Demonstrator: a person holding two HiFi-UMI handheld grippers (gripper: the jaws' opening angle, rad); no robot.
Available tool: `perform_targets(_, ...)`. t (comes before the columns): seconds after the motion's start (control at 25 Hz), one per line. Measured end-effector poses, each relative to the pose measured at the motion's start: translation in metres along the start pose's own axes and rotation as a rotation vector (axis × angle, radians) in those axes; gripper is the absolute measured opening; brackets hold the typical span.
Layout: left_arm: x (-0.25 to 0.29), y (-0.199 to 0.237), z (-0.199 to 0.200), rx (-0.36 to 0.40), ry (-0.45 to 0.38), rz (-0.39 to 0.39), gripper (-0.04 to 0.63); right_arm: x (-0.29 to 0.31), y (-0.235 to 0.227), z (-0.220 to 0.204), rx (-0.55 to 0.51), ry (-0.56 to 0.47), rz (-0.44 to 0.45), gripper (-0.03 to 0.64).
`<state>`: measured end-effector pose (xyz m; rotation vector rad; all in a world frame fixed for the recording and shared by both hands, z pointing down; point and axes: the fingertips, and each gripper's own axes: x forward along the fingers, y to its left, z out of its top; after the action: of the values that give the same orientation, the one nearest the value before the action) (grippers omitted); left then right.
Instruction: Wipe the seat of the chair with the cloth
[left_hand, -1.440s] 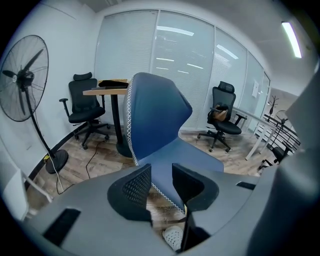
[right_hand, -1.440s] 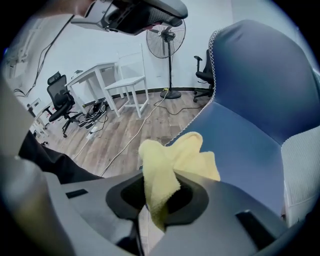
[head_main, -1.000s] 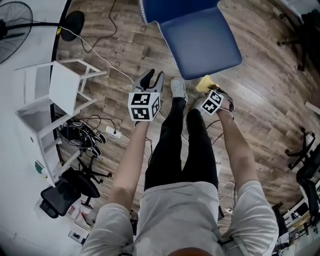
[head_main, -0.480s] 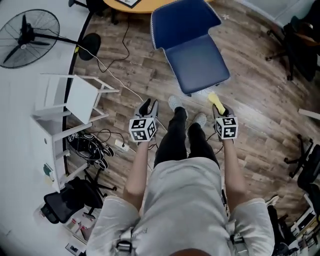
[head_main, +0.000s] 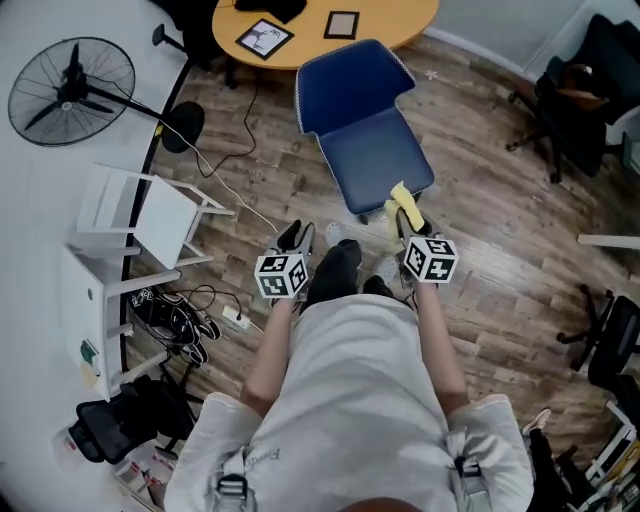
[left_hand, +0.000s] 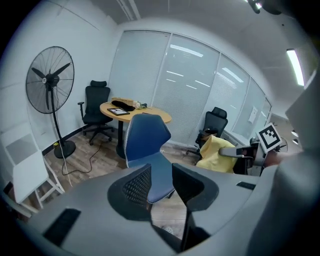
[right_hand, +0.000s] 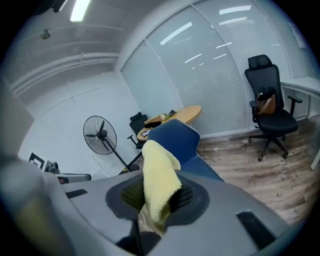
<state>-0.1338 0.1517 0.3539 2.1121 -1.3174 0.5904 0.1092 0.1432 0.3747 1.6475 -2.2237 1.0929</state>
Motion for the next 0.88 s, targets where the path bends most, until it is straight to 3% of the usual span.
perform_targets(0.28,0.037,-0.055,0.032,0.064,-0.036,-0.118,0.147,-0.027,-0.006,0.032,-0.001,-0.050,0.002,0.081)
perform_targets(0.56,0.055,-0.100,0.050,0.110,-0.061,-0.184,0.142,-0.039,-0.003,0.022,-0.028,-0.062,-0.004,0.081)
perform_targets(0.72,0.056,-0.112,0.045,0.152,-0.048,-0.187,0.054,-0.039,-0.012,0.016,-0.006,-0.051,-0.008,0.081)
perform_targets(0.88,0.053,-0.118,0.033,0.191,-0.025,-0.196,0.031,-0.041,-0.025,0.011,0.051,-0.071,-0.026,0.080)
